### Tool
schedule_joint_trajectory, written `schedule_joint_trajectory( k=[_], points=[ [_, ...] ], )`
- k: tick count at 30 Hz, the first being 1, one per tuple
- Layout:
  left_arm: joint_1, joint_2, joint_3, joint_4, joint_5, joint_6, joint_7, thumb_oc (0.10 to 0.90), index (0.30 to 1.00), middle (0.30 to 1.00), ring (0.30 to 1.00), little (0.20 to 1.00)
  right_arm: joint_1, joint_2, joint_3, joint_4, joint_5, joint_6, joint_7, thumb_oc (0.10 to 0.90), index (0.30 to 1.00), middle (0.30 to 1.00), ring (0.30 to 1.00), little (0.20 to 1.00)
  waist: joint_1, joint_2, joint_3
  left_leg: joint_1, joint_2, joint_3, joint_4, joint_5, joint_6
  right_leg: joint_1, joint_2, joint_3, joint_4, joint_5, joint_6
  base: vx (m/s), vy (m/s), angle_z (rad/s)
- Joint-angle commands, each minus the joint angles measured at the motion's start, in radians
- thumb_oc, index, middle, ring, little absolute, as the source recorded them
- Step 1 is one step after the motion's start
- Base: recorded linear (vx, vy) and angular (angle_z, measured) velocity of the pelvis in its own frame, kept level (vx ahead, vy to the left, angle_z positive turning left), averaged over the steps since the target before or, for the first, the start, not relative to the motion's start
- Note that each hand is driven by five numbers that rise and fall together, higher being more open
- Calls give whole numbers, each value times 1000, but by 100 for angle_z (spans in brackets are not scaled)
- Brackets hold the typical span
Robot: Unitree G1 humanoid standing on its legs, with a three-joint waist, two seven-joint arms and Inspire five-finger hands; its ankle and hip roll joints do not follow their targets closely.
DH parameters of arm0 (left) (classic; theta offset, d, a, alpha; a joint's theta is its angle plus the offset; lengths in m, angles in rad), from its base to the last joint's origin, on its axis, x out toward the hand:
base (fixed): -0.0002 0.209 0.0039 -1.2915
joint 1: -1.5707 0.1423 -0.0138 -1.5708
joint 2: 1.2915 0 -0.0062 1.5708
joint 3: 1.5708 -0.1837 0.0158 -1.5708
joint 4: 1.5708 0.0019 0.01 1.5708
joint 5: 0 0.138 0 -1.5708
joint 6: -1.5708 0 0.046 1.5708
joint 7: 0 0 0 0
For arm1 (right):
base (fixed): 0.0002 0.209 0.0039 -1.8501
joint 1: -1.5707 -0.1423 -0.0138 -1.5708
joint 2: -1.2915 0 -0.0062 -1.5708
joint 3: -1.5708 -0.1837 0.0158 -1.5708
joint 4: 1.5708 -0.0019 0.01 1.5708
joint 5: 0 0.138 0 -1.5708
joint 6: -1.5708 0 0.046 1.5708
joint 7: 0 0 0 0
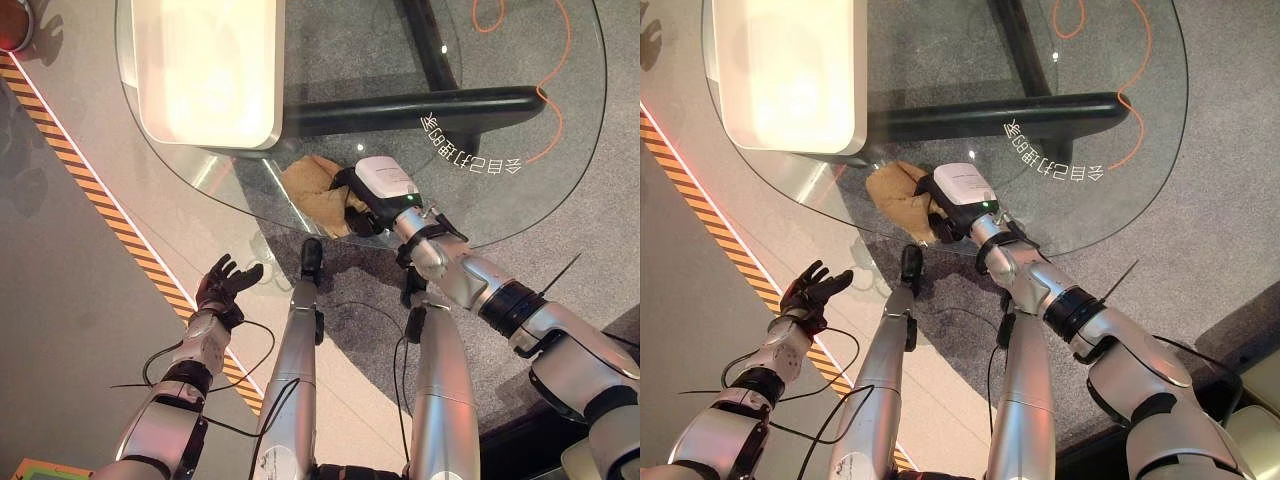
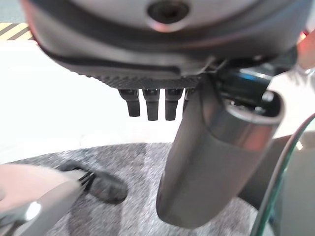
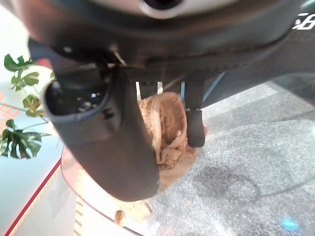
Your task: Wipe the table with a cloth and put it in the basket.
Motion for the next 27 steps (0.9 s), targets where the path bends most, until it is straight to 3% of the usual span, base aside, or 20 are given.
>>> schedule_joint_trajectory(
  k=[1,7,11,14,27],
  points=[
    [6,40,96,48,-52,-72,153,800,900,900,900,900,-60,45,-142,-87,70,-36,-180,100,300,300,300,200,-7,14,-19,-20,-117,94,77,-59,129,15,69,-60,-113,78,-13,3,-41,1],
    [3,56,172,70,-114,-111,218,800,900,900,900,900,-80,52,-213,-58,146,-36,-290,100,300,300,300,200,-4,4,-19,-17,-115,85,81,-65,129,23,75,-58,-109,72,-18,0,-6,0],
    [1,51,191,42,-116,-170,255,800,900,900,900,900,-83,52,-254,-61,168,-41,-326,100,300,300,300,200,-4,1,-19,-16,-114,79,86,-70,130,25,81,-53,-99,66,-21,0,0,0],
    [-2,39,211,-5,-146,-249,267,800,900,900,900,900,-69,50,-295,-97,186,-45,-360,100,300,300,300,200,-7,-11,-19,-15,-110,75,83,-71,130,30,90,-51,-101,62,-23,0,0,0],
    [-38,44,205,-212,-27,-395,355,800,900,900,900,900,23,37,-426,-280,152,-84,-411,100,300,300,300,200,-25,-27,-19,-2,-108,72,69,-71,133,46,101,-44,-103,54,-18,0,0,0]
  ],
)
